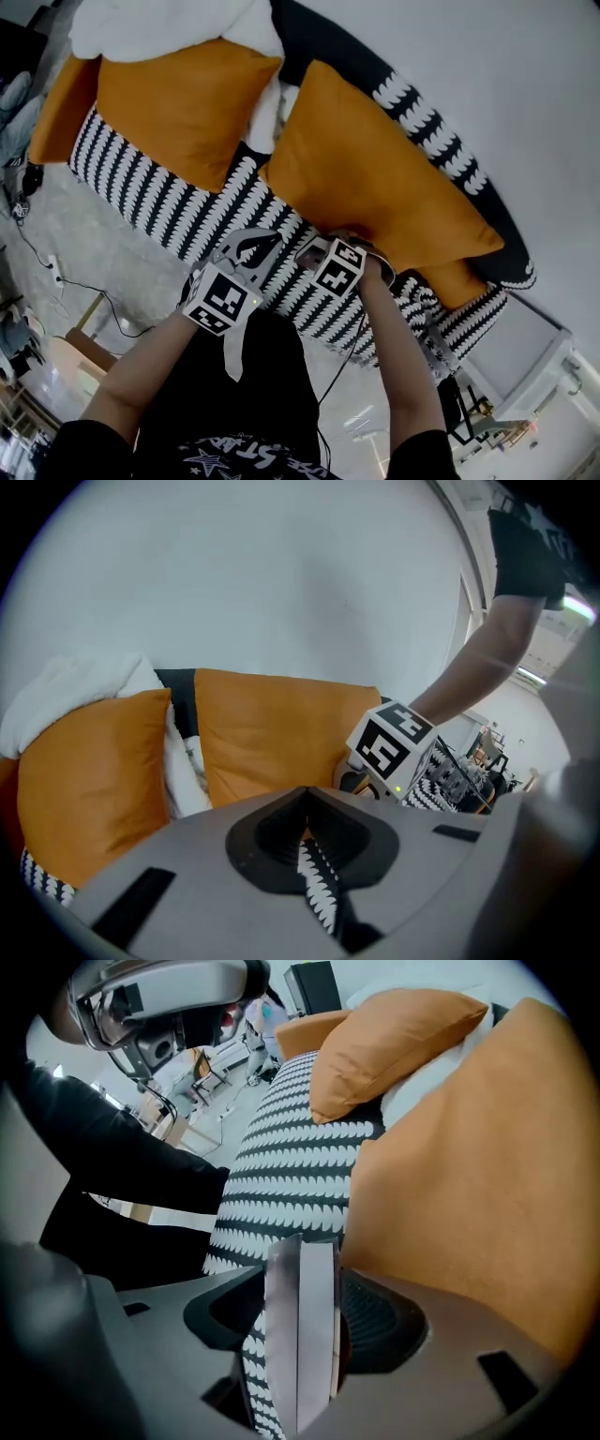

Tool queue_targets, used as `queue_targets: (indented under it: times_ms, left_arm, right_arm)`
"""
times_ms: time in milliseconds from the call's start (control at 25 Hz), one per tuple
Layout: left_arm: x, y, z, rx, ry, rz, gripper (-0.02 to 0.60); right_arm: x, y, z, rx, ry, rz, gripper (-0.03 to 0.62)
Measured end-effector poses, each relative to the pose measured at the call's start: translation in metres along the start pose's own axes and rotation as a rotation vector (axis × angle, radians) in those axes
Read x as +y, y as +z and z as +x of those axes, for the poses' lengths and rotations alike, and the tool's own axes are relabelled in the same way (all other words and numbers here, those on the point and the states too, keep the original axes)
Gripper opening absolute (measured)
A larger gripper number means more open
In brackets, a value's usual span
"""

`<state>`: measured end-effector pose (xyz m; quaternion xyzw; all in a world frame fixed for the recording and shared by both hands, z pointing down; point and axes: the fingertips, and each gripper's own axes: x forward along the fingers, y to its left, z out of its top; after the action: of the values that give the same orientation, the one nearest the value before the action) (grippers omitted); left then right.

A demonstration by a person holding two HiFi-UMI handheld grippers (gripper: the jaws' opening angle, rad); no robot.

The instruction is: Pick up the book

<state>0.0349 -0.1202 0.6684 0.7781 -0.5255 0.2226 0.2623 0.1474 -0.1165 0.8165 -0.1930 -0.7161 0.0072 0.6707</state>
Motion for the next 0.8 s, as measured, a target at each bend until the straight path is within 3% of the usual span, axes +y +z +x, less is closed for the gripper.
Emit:
queue_targets:
  times_ms: [320,480,800]
  left_arm:
    - [0.028,-0.007,0.002,0.018,-0.017,-0.037,0.008]
    - [0.027,-0.01,0.006,0.016,-0.014,-0.027,0.008]
    - [0.037,-0.013,-0.007,0.009,-0.007,-0.025,0.008]
  right_arm:
    - [-0.006,0.016,0.021,0.081,0.047,-0.01,0.252]
    - [-0.004,0.008,0.039,0.123,0.006,-0.056,0.25]
    - [0.011,0.011,0.041,0.155,0.033,-0.058,0.193]
